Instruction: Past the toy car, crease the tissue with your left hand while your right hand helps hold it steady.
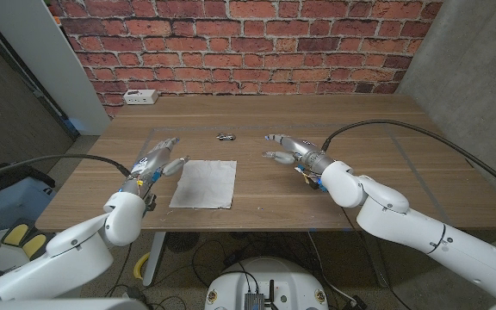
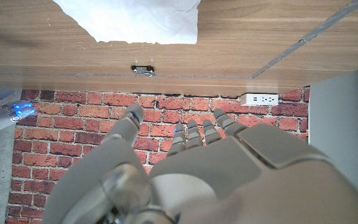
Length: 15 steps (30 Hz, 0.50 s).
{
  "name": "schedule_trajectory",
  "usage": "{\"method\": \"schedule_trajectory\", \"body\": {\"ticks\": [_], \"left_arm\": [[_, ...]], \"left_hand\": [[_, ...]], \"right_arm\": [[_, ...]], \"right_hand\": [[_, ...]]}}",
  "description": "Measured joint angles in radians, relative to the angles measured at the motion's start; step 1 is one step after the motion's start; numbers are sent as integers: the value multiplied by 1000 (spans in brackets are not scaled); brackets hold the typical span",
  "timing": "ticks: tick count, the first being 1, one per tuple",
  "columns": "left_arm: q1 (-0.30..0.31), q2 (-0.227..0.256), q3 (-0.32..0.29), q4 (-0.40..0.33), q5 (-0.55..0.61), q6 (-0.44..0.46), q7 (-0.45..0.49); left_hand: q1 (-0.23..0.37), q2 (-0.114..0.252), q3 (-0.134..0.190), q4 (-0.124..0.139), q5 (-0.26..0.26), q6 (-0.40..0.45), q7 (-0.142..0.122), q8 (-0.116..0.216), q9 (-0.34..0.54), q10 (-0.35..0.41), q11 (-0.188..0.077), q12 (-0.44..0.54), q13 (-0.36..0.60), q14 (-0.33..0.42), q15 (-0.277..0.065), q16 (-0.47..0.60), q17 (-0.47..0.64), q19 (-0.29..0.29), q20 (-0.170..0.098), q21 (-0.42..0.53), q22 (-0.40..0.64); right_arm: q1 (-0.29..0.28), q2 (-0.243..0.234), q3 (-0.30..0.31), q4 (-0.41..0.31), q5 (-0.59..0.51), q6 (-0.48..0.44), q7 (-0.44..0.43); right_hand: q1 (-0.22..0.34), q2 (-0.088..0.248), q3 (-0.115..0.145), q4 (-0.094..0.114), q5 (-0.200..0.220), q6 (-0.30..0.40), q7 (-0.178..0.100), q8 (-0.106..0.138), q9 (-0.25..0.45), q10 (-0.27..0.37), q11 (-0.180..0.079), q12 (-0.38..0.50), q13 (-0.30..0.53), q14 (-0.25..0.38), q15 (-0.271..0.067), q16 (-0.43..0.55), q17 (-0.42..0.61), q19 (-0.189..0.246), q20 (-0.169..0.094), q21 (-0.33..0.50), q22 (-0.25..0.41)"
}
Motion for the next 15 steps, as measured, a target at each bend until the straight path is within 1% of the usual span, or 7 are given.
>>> {"method": "schedule_trajectory", "body": {"ticks": [1,2,4,5,11,13,15], "left_arm": [[0,0,0,0,4,3,-3],[5,4,0,0,5,4,-4],[6,5,0,0,11,7,-7],[6,5,0,0,13,8,-9],[11,9,0,0,24,13,-17],[12,11,0,0,29,17,-20],[13,14,0,0,35,23,-23]], "left_hand": [[2,-1,-3,-3,0,6,-1,0,0,2,-2,0,0,4,-3,0,0,4,-3,0,0],[2,-2,-4,-4,0,9,-1,0,0,5,-4,0,0,9,-1,0,0,6,-5,0,0],[5,-5,-4,-4,0,11,-1,0,2,12,-2,0,0,16,-5,0,0,9,-1,0,0],[11,0,-5,-6,0,19,-3,0,3,15,-4,0,0,19,-9,0,0,13,3,0,0],[30,-4,-6,-18,0,35,-1,0,3,28,-9,0,0,38,-9,0,0,37,7,0,0],[49,-6,-5,-25,0,48,-4,0,3,45,-12,0,0,51,-16,0,0,50,-6,0,0],[59,-7,-7,-26,0,58,-10,0,3,55,-17,0,0,64,-17,0,0,67,-8,4,-1]], "right_arm": [[1,3,-4,0,0,0,0],[2,6,-7,0,-39,-1,0],[3,11,-13,0,-46,0,30],[4,13,-16,0,-46,0,30],[8,28,-32,3,-73,6,53],[9,32,-37,4,-83,6,58],[10,37,-43,4,-93,6,64]], "right_hand": [[0,0,2,-2,0,1,1,0,0,1,-1,0,0,2,2,0,0,0,0,0,0],[0,0,2,-2,0,2,0,0,0,2,-2,0,0,2,2,0,0,2,2,0,0],[5,-5,2,-2,0,9,-2,0,0,2,-2,0,0,2,2,0,0,3,3,0,0],[5,-5,2,-2,0,12,1,0,0,2,-2,0,0,1,2,0,0,4,4,0,0],[18,-8,7,-7,0,28,3,0,0,10,-10,0,0,7,-4,0,0,7,7,0,0],[18,-8,7,-7,0,39,-1,0,0,13,-13,0,0,7,-4,0,0,7,7,0,0],[24,-13,11,-11,0,40,1,0,0,15,-15,0,0,11,-7,0,0,7,7,0,0]]}}
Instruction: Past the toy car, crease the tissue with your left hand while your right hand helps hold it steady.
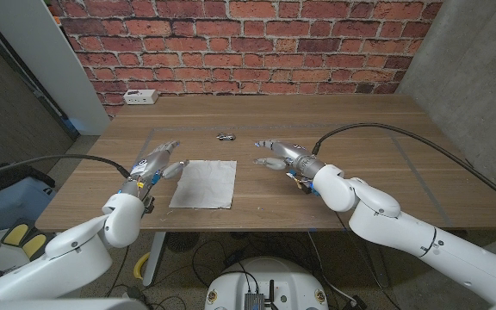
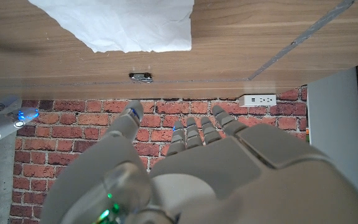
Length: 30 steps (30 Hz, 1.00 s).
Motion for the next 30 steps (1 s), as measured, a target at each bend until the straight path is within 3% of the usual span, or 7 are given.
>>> {"method": "schedule_trajectory", "body": {"ticks": [6,13,20,24,30], "left_arm": [[1,12,10,-5,25,31,-8],[2,31,30,-23,62,80,-15],[2,55,52,-44,100,133,-19],[2,72,68,-55,126,168,-21],[-7,95,97,-68,161,216,-27]], "left_hand": [[27,-8,0,-8,0,15,-4,0,0,19,-2,0,0,18,-4,0,0,20,-1,1,-4],[104,-29,0,-17,0,66,-5,8,0,59,-10,0,0,55,-17,0,0,61,32,1,-1],[156,-48,-4,-21,0,105,-8,15,0,96,-11,4,0,79,-24,0,0,68,36,1,-1],[200,-50,-4,-21,0,132,4,15,2,125,-8,10,4,96,-18,0,0,70,38,-1,3],[268,-61,-4,-21,0,173,-9,23,5,170,-21,14,5,125,-29,0,0,79,47,-4,4]], "right_arm": [[1,12,-17,0,-33,0,10],[-8,23,-30,-4,-76,0,13],[-23,34,-42,-8,-120,6,11],[-35,42,-50,-10,-152,14,1],[-54,56,-58,-10,-195,25,-19]], "right_hand": [[33,-23,-4,-10,0,36,4,8,5,33,4,0,-2,31,2,0,-2,21,9,0,0],[71,-45,-8,-13,0,82,10,8,5,92,13,12,0,113,-16,17,4,60,22,9,3],[101,-44,-12,-17,0,139,13,18,5,151,13,25,5,172,-36,43,14,94,36,16,5],[124,-56,-18,-18,0,184,9,29,5,188,13,29,7,210,-37,58,26,121,36,23,5],[171,-61,-22,-22,4,247,-3,40,10,250,10,51,14,267,-37,91,47,163,26,33,10]]}}
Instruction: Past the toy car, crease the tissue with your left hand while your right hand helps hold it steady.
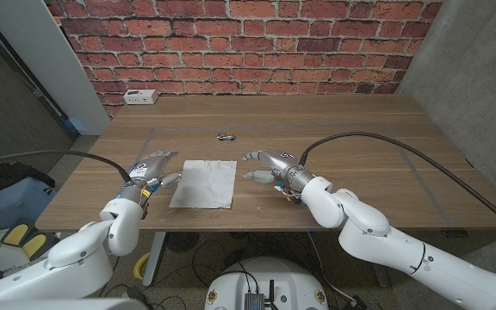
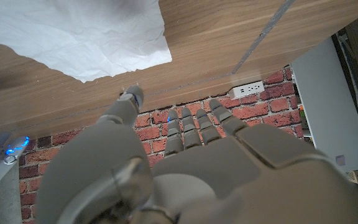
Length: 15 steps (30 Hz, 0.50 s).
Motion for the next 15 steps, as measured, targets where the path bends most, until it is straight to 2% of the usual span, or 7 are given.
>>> {"method": "schedule_trajectory", "body": {"ticks": [3,6,7,10,14,15], "left_arm": [[-7,12,16,-6,15,21,-4],[-9,17,21,-8,34,47,-7],[-19,30,46,-14,40,55,-8],[-25,38,62,-16,57,78,-9],[-32,51,87,-20,74,102,-8],[-33,53,91,-21,75,104,-7]], "left_hand": [[44,-4,0,0,0,33,-11,7,0,24,-21,2,2,15,3,0,0,5,6,-7,0],[87,-13,-7,2,0,74,-27,16,0,50,-44,8,5,23,2,0,2,3,33,-7,1],[100,-16,-13,4,0,89,-32,18,2,62,-47,11,5,28,5,0,2,3,43,-11,4],[133,-21,-22,5,0,125,-54,24,4,93,-60,18,9,41,5,4,5,7,65,-11,6],[161,-21,-32,8,0,163,-69,29,4,121,-81,23,13,50,4,5,7,9,66,-11,9],[167,-26,-35,7,0,173,-70,29,5,131,-82,26,14,52,5,5,10,9,66,-11,9]], "right_arm": [[-10,7,-4,0,-26,5,-13],[-21,16,-9,0,-36,6,-17],[-25,19,-10,0,-63,11,-30],[-34,28,-15,1,-89,16,-40],[-47,41,-19,5,-113,22,-48],[-48,42,-19,6,-123,24,-51]], "right_hand": [[47,-5,-4,-4,9,38,-11,5,0,33,-12,10,4,37,-1,25,19,31,-5,8,0],[88,-14,-8,-8,11,75,-22,12,0,65,-20,23,9,74,-2,54,40,52,-12,15,5],[97,-21,-9,-7,15,89,-26,13,0,78,-23,26,10,86,-3,65,49,61,-12,17,5],[140,-29,-21,-7,19,125,-33,19,0,109,-29,38,17,115,-3,99,79,77,-19,23,5],[171,-47,-34,-2,26,161,-40,19,0,135,-33,49,24,143,-4,142,118,96,-24,23,9],[176,-42,-38,1,29,168,-40,19,1,138,-37,49,27,148,-6,151,125,96,-24,23,9]]}}
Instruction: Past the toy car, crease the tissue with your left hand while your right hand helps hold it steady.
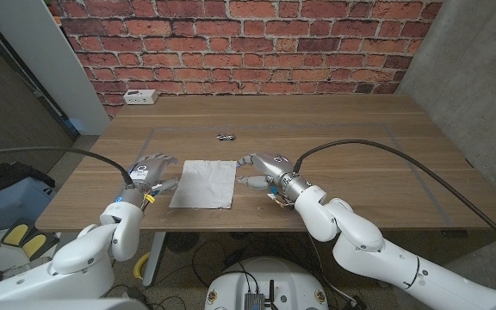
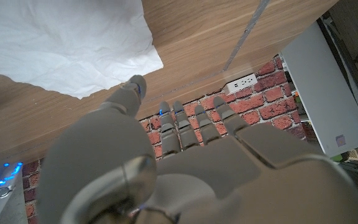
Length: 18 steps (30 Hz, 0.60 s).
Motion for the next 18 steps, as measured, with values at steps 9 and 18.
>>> {"method": "schedule_trajectory", "body": {"ticks": [9,18], "left_arm": [[-3,10,17,-2,26,57,5],[-6,53,51,-19,-1,79,-6]], "left_hand": [[36,1,-21,5,0,56,-9,17,5,36,-10,10,10,0,0,7,6,-11,22,0,5],[47,-10,-74,21,0,101,9,18,9,-1,26,5,31,-53,17,-1,9,-43,39,-13,10]], "right_arm": [[-21,28,-13,8,-29,5,-3],[-32,49,-24,9,-93,2,39]], "right_hand": [[65,-41,-48,5,16,78,-35,8,3,46,-38,25,20,10,0,80,88,-1,-12,0,5],[102,-57,-96,17,26,102,-45,8,8,59,-47,36,46,7,-1,149,174,-11,-33,0,9]]}}
